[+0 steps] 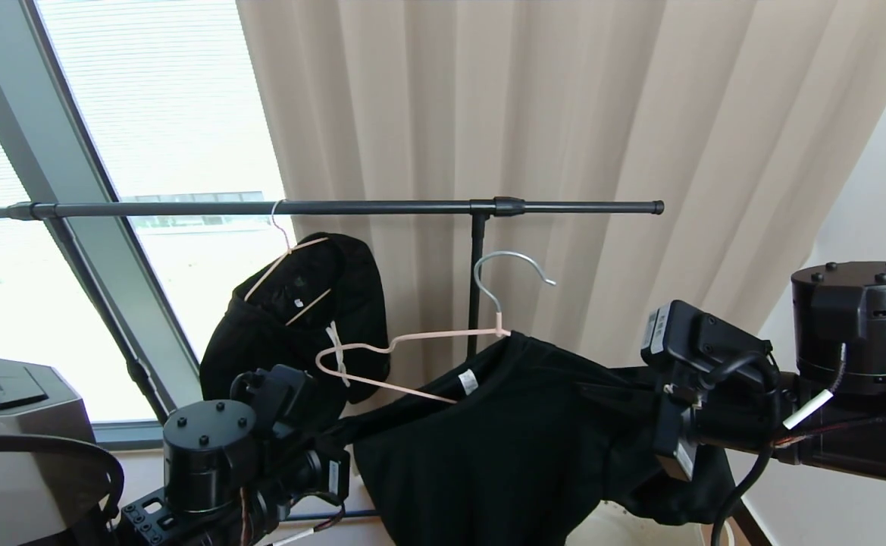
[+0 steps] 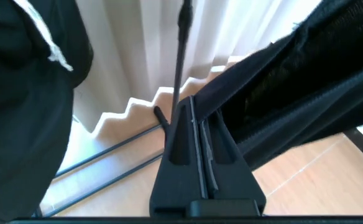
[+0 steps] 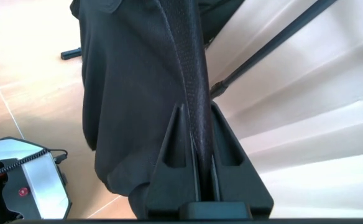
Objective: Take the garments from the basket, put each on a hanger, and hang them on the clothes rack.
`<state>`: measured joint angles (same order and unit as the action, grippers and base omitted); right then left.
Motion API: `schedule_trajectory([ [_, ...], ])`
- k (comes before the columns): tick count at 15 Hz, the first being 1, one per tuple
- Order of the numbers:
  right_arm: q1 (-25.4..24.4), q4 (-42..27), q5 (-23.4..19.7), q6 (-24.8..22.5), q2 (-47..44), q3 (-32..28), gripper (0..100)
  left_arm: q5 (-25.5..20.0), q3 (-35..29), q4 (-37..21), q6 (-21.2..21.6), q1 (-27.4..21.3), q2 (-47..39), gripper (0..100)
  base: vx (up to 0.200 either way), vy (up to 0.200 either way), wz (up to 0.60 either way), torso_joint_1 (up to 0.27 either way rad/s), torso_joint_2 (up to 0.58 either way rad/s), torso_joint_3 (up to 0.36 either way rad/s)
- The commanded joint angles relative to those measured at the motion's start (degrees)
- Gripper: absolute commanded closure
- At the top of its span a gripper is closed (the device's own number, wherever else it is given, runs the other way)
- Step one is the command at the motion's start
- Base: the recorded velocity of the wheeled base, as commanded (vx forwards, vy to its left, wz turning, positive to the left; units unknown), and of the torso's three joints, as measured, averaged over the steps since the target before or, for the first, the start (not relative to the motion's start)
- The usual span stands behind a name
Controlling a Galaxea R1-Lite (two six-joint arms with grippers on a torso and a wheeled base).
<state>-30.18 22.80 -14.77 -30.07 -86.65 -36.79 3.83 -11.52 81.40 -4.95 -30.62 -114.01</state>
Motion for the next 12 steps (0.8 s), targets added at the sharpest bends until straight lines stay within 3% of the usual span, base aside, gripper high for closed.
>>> schedule_trajectory([
  [1,-0.1,0.0,0.0,-0.1,0.1,0.3,100,0.0,-0.5,0.1,0.0,1.4,0.3,100,0.000,0.000,0.00,0.000,0.00,0.000],
  [4,-0.1,-0.2,0.1,-0.8,0.9,1.5,100,0.0,-1.0,0.1,2.5,4.8,0.6,100,0.000,0.000,0.00,0.000,0.00,0.000],
  [12,0.0,-0.6,0.1,-4.7,2.3,3.0,100,0.0,-2.5,0.1,2.6,7.3,0.7,100,0.000,0.000,0.00,0.000,0.00,0.000],
])
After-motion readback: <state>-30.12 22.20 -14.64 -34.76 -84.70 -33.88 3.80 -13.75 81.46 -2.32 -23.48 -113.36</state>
